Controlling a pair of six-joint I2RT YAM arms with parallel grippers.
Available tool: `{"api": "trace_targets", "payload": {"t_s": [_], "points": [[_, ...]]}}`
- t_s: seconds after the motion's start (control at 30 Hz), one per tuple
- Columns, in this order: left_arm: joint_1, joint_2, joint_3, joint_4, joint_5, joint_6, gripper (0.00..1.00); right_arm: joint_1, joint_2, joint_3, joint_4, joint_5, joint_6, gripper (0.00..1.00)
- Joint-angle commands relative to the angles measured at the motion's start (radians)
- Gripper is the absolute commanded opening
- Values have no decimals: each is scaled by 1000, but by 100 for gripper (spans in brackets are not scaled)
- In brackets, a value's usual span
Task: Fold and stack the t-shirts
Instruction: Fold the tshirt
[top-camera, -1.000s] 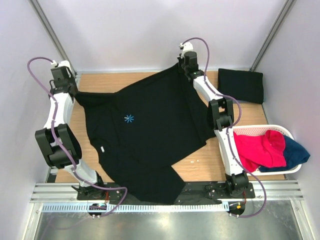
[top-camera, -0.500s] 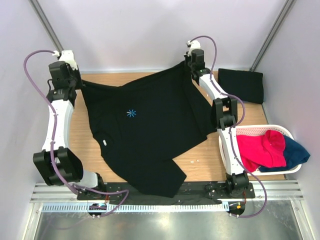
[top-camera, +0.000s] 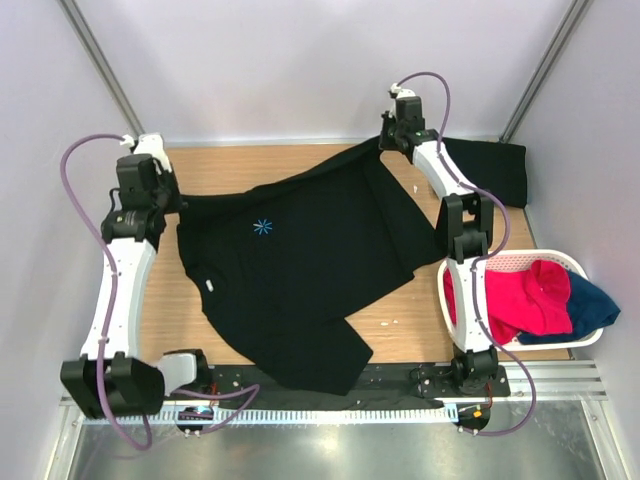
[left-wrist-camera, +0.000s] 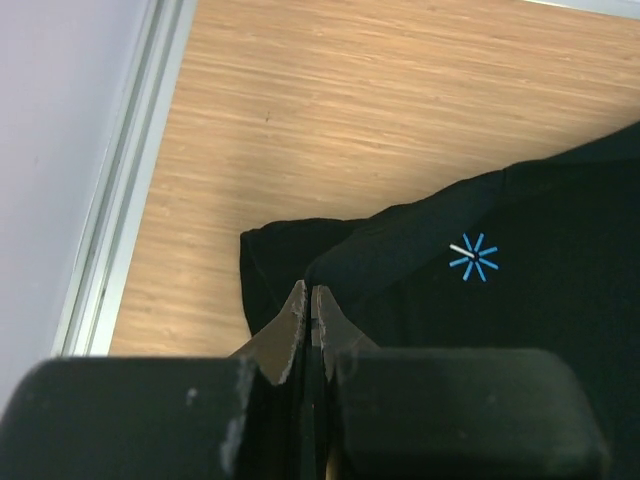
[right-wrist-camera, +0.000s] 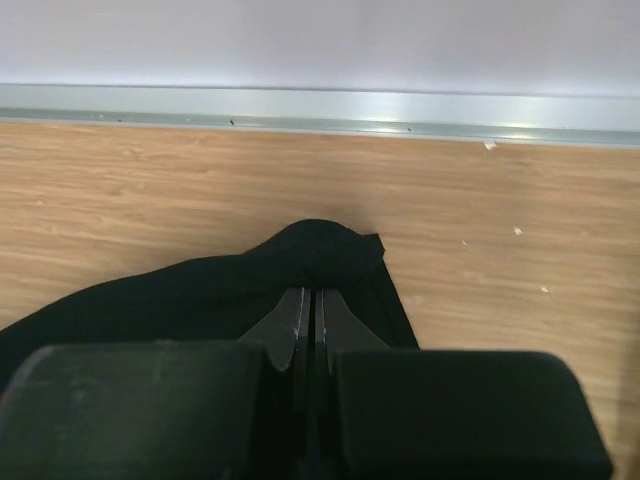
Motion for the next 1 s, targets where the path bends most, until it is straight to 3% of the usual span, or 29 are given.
{"api": "trace_targets", "payload": {"t_s": [0.0,0.23,0.6,0.83,0.97], "points": [[4,-99,-17,-64,-38,-37,0,-15,-123,-24,-68,-15,4,1],[-13,-198,-130,-150,58,-149,0,-18,-178,-147,-144,0,-24,1],[-116,-241,-276,-256,75,-224,0,-35,-240,-388,-202,32,-12,1],[-185,-215,-239,-298,68,-223,0,-50,-235,-416,-197,32,8,1],[-183,-233,-167,-334,-9,-170,0,-66,-243,-365,-206,32,21,1]]}}
